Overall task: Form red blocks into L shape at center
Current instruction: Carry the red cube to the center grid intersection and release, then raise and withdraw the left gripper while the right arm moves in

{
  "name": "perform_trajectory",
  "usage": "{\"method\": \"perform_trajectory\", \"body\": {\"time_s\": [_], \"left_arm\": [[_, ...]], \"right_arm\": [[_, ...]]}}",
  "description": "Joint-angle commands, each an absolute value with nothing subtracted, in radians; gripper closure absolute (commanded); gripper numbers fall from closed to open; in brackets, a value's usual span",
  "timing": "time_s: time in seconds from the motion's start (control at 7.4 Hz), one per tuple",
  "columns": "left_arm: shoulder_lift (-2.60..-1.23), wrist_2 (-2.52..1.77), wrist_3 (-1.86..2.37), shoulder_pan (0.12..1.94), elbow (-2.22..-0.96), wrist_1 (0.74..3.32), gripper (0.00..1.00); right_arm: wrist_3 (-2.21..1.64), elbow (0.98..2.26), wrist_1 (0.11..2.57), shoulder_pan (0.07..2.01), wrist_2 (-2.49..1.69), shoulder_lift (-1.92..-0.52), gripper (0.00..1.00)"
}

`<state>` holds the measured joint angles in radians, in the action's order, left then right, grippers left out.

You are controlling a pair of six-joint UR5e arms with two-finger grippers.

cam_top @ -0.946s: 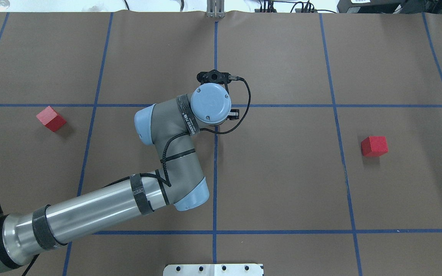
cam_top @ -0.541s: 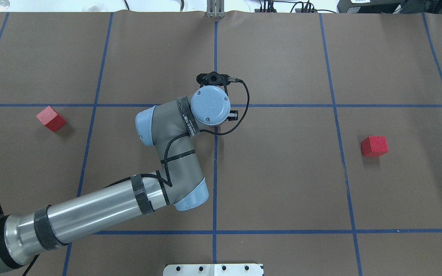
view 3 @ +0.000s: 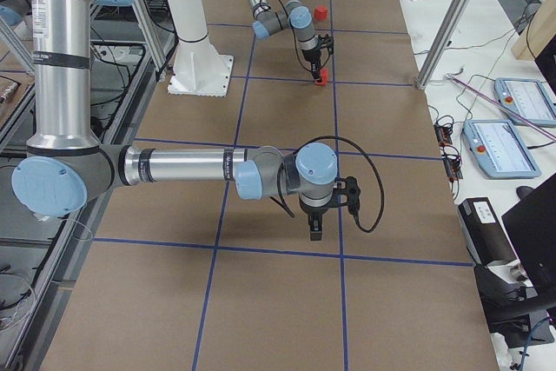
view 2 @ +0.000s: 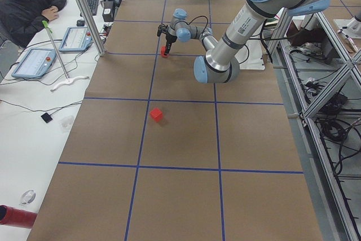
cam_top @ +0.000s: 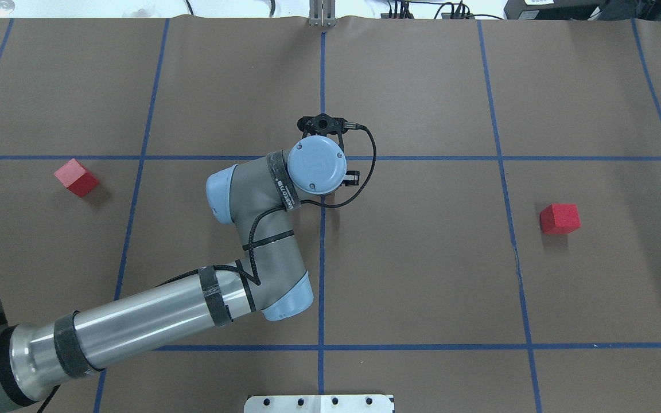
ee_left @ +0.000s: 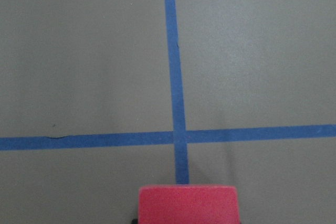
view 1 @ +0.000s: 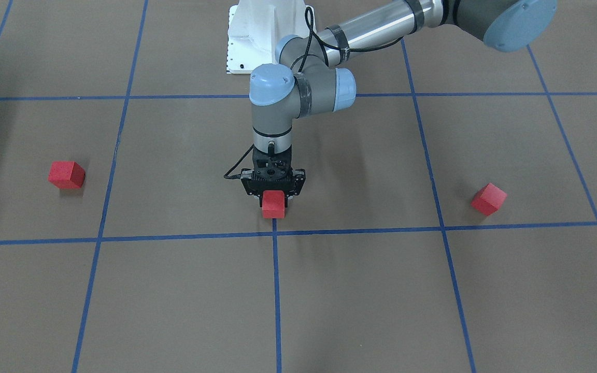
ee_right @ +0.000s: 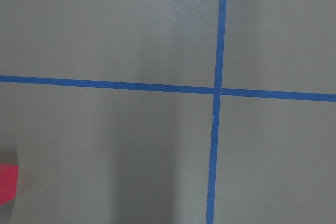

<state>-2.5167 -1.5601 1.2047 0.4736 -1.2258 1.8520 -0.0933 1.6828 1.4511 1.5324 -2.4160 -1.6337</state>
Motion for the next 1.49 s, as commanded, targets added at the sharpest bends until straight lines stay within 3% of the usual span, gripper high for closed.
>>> {"method": "perform_trajectory", "body": {"time_s": [0.0, 0.27, 0.68, 0.95, 1.35], "left_arm": [[-2.516, -1.560, 1.207, 0.465, -1.226, 1.853, 0.02], [-2.519, -1.559, 1.213, 0.465, -1.235, 1.859, 0.01], [-2.485, -1.565, 1.209, 0.535, -1.391, 1.842, 0.01], [-2.310, -1.671, 1.197, 0.627, -1.603, 1.841, 0.01], [-1.994, -1.833, 1.064, 0.822, -1.891, 1.839, 0.01]], "right_arm": [[-0.092, 1.683, 1.451, 1.531, -2.416, -1.634, 0.01], [-0.092, 1.684, 1.456, 1.531, -2.413, -1.622, 0.01], [-0.109, 1.772, 1.454, 1.493, -2.416, -1.606, 0.01], [-0.318, 1.822, 1.415, 1.383, -2.535, -1.615, 0.01], [-0.507, 1.874, 1.307, 1.160, -2.384, -1.611, 0.01]]}}
